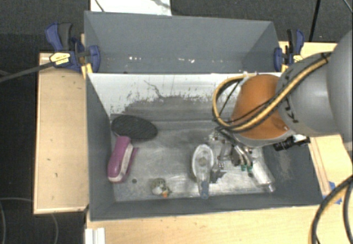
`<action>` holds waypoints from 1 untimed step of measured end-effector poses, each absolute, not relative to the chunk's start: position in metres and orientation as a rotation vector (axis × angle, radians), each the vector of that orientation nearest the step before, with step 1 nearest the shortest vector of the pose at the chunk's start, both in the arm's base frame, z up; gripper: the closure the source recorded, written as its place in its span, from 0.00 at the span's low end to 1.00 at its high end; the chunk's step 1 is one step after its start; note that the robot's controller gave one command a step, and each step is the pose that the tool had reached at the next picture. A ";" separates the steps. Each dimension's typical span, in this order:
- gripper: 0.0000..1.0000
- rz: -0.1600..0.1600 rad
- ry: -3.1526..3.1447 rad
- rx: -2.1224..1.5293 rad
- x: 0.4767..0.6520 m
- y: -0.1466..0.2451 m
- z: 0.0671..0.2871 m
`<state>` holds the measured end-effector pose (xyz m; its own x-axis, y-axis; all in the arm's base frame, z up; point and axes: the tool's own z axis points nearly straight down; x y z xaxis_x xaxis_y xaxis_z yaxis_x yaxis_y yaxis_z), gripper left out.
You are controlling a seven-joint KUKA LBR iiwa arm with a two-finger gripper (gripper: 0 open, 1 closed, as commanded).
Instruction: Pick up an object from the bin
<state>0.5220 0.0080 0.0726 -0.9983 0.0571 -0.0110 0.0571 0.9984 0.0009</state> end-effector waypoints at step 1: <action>0.00 0.002 3.113 -0.410 0.513 0.051 0.075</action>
Offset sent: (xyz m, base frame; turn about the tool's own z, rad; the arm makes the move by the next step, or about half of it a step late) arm -0.0092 0.0418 0.0022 -0.3179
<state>0.5134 0.0509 0.0754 -0.9659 -0.2588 -0.0020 -0.2588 0.9659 0.0013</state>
